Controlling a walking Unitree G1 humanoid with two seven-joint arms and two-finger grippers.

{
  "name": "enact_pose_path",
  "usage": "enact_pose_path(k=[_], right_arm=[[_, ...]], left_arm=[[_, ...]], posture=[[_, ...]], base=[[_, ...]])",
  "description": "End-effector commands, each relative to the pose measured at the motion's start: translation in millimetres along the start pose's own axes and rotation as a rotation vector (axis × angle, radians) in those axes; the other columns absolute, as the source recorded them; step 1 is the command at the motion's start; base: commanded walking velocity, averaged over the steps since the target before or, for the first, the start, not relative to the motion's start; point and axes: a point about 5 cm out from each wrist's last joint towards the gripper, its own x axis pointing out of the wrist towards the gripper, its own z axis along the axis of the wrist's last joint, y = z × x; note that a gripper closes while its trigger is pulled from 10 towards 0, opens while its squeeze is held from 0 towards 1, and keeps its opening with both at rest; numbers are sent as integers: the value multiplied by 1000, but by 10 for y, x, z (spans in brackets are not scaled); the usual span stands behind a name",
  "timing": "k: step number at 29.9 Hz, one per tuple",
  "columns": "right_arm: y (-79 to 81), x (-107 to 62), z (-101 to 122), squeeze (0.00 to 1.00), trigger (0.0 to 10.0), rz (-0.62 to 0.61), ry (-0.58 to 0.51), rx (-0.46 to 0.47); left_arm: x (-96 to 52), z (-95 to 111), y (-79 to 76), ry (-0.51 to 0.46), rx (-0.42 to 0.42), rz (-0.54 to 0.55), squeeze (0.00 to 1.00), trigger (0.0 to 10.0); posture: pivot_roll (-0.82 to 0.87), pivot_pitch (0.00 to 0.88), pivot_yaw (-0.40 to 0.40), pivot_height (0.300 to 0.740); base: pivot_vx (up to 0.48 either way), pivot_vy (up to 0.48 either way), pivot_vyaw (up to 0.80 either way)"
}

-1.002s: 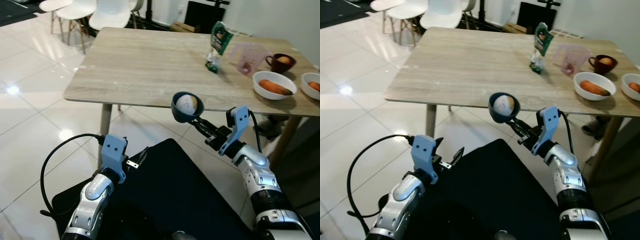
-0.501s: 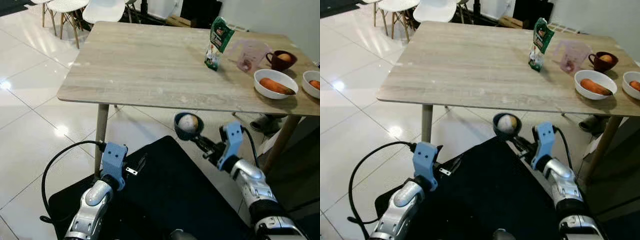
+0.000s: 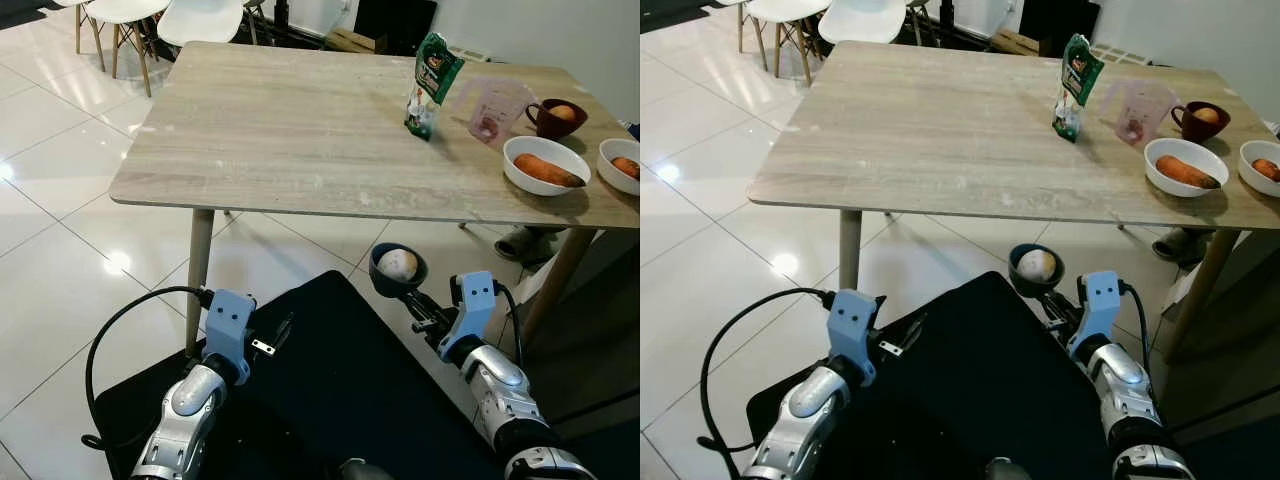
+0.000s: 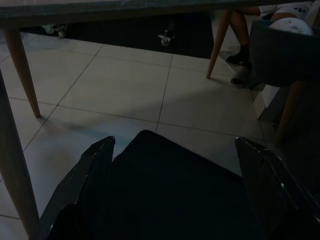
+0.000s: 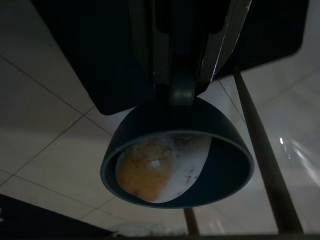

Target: Restocking fridge

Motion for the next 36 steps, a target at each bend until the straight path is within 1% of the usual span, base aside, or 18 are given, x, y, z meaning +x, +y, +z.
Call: enact_pose_path(k=[1, 4, 5, 6, 8, 10, 12, 14, 15, 17, 19, 20, 23, 26, 28, 30, 33, 36], right_arm=[[-46, -18, 14, 0, 10000, -42, -41, 48], [-68, -19, 32, 0, 10000, -77, -63, 25], [-95, -25, 42, 0, 10000, -143, -80, -21], [-121, -32, -12, 0, 10000, -192, -48, 0], [-121, -32, -12, 0, 10000, -192, -48, 0], [-136, -62, -102, 0, 10000, -250, -20, 33], [-103, -94, -147, 0, 10000, -245, -34, 15], [-90, -102, -155, 0, 10000, -239, -40, 2], [-72, -113, -176, 0, 10000, -240, -36, -20], [-61, -134, -232, 0, 10000, -259, -13, -28], [-59, -184, -335, 0, 10000, -320, 27, -37], [-59, -184, -335, 0, 10000, -320, 27, -37], [-42, -278, -506, 0, 10000, -383, 89, -35], [30, -309, -635, 0, 10000, -365, 152, -24], [115, -333, -716, 0, 10000, -325, 195, -114], [163, -386, -798, 0, 10000, -333, 217, -138], [186, -436, -868, 0, 10000, -370, 226, -90], [210, -448, -886, 0, 10000, -384, 214, -64]], left_arm=[[-3, -59, -60, 18, -5, -17, 0, 10000], [-1, -63, -60, 18, -5, -18, 0, 10000], [-1, -71, -61, 20, -5, -18, 0, 10000], [-2, -88, -62, 22, -6, -15, 0, 10000], [-2, -88, -62, 22, -6, -15, 0, 10000], [-13, -145, -49, 23, -22, 13, 0, 10000], [-36, -212, -25, 18, -53, 57, 0, 10000], [-44, -230, -19, 17, -62, 70, 0, 10000], [-59, -259, -8, 22, -61, 86, 0, 10000], [-86, -311, 5, 34, -62, 107, 0, 10000], [-133, -405, 27, 64, -59, 140, 0, 10000], [-133, -405, 27, 64, -59, 140, 0, 10000], [-248, -566, 79, 113, -43, 207, 0, 10000], [-330, -676, 126, 141, -55, 261, 0, 10000], [-397, -761, 168, 166, -54, 307, 0, 10000], [-479, -852, 199, 201, -45, 349, 0, 10000], [-541, -916, 213, 221, -65, 385, 0, 10000], [-556, -925, 216, 217, -79, 401, 0, 10000]], posture=[[-70, 105, -59, 736], [-69, 104, -59, 736], [-69, 103, -60, 736], [-68, 104, -60, 736], [-68, 104, -60, 736], [-65, 102, -60, 736], [-67, 103, -60, 736], [-67, 103, -60, 736], [-71, 103, -57, 736], [-73, 102, -56, 736], [-74, 102, -54, 736], [-74, 102, -54, 736], [-72, 95, -54, 736], [-72, 92, -57, 736], [-75, 88, -58, 736], [-73, 83, -60, 736], [-73, 82, -60, 736], [-73, 79, -60, 736]], base=[[0, 0, 0], [0, 0, 0], [0, 0, 0], [0, 0, 0], [0, 0, 0], [0, 0, 0], [0, 0, 0], [0, 0, 0], [0, 0, 0], [0, 0, 0], [0, 0, 0], [0, 0, 0], [0, 0, 0], [0, 0, 0], [0, 0, 0], [0, 0, 0], [0, 0, 0], [0, 0, 0]])
